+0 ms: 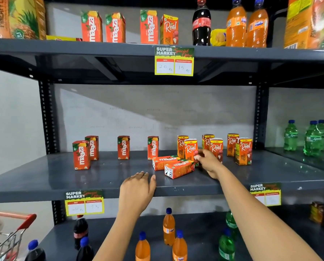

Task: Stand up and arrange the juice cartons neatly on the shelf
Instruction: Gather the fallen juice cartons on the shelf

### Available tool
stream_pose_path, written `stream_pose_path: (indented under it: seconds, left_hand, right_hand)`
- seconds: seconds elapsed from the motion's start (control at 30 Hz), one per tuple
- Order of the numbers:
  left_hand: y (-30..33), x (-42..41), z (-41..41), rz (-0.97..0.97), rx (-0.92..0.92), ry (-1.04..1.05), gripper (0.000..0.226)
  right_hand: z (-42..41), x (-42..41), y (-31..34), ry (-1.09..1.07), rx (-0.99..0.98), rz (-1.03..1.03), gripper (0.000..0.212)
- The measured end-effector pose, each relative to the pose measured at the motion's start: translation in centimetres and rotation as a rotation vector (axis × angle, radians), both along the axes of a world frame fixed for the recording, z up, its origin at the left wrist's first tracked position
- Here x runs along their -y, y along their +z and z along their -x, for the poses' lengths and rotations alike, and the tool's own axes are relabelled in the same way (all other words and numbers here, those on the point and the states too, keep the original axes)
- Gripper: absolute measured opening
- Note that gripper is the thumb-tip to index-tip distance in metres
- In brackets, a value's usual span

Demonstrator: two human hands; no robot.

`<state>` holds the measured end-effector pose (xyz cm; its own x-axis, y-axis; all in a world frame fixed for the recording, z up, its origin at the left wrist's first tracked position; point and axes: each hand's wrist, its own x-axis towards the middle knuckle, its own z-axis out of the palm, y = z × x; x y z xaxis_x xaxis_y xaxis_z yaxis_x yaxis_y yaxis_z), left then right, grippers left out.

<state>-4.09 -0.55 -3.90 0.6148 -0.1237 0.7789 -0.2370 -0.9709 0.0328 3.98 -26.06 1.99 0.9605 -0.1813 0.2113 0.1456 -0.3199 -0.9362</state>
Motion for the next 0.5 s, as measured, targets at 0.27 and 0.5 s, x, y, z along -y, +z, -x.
stream_pose_path:
  seconds: [0.27, 0.5]
  left_hand:
    - [-0.1, 0.0, -0.2, -0.01, 0.012, 0.0, 0.043]
    - [-0.1, 0.0, -0.3, -0.007, 0.02, -0.007, 0.044]
  right_hand:
    - [-0.4, -0.3, -0.2, 0.007, -0.031, 0.031, 0.029]
    - [0.6, -1.4, 0.1, -0.006, -0.024, 0.264, 0.036]
